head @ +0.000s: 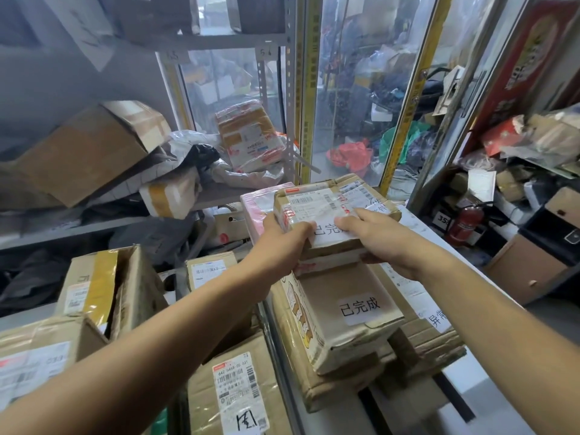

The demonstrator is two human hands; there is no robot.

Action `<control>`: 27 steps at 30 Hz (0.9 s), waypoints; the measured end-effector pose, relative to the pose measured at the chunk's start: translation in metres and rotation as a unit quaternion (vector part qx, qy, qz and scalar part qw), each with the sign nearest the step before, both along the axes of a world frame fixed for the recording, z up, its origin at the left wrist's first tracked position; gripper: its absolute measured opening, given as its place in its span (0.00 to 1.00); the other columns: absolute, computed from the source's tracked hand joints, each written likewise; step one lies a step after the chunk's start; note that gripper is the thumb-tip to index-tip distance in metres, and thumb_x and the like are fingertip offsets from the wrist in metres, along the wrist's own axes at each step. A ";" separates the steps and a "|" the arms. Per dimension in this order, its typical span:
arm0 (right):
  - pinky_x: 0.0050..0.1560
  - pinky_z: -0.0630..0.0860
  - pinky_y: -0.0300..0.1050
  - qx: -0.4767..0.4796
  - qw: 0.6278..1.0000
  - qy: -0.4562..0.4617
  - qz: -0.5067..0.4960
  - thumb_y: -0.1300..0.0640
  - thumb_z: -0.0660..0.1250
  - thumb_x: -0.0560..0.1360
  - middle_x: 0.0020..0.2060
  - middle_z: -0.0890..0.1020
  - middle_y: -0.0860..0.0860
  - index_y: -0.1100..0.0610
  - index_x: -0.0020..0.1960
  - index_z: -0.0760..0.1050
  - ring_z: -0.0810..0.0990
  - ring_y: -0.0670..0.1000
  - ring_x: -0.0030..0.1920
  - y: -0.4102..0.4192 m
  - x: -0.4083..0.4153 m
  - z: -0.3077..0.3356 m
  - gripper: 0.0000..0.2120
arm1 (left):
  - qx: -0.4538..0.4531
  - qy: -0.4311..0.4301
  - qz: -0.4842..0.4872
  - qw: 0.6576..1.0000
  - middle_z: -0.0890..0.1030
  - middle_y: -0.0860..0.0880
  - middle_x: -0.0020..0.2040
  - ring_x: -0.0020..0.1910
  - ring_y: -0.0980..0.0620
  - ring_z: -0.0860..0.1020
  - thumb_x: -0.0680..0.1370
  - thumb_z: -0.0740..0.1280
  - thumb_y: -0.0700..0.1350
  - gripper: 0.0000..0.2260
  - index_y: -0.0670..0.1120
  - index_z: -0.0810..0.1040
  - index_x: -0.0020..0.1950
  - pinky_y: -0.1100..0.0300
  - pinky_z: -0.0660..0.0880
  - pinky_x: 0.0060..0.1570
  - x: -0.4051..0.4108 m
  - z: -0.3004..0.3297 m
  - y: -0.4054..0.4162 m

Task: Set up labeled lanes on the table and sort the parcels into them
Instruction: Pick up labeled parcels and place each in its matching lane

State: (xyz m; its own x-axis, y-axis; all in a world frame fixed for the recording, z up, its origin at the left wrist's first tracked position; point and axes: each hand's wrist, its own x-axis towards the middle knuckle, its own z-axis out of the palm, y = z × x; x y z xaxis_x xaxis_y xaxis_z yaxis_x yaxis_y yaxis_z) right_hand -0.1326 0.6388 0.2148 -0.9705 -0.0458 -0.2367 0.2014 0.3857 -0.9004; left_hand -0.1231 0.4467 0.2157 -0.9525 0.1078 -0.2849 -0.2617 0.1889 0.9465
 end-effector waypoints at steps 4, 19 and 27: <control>0.31 0.73 0.31 0.001 1.000 0.009 0.008 0.43 0.64 0.79 0.40 0.83 0.33 0.43 0.54 0.79 0.81 0.35 0.38 -0.002 0.001 0.002 0.08 | 0.004 0.011 -0.012 1.000 0.80 0.53 0.59 0.53 0.48 0.83 0.68 0.66 0.60 0.33 0.54 0.62 0.71 0.43 0.81 0.53 0.001 0.002 -0.005; 0.72 0.60 0.50 0.254 0.935 0.243 -0.049 0.40 0.63 0.79 0.76 0.65 0.49 0.48 0.80 0.58 0.62 0.51 0.75 -0.035 0.032 0.041 0.33 | -0.132 0.155 -0.021 0.979 0.64 0.48 0.78 0.73 0.48 0.67 0.78 0.65 0.59 0.36 0.56 0.49 0.80 0.56 0.64 0.66 0.002 0.026 -0.036; 0.58 0.61 0.32 0.281 0.883 0.374 0.027 0.43 0.64 0.79 0.70 0.73 0.49 0.49 0.78 0.62 0.71 0.48 0.68 -0.119 0.064 0.067 0.30 | -0.298 0.349 -0.011 0.888 0.73 0.59 0.62 0.58 0.60 0.72 0.77 0.65 0.59 0.27 0.54 0.65 0.74 0.69 0.65 0.51 0.041 0.069 -0.130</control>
State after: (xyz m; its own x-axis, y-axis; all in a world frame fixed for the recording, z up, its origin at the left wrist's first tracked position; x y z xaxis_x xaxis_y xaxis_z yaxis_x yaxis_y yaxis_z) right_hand -0.0682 0.5203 0.2815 -0.8649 -0.1764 0.4699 -0.4015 0.8049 -0.4369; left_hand -0.0822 0.3163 0.2852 -0.9191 0.1575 0.3612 0.3600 0.7086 0.6069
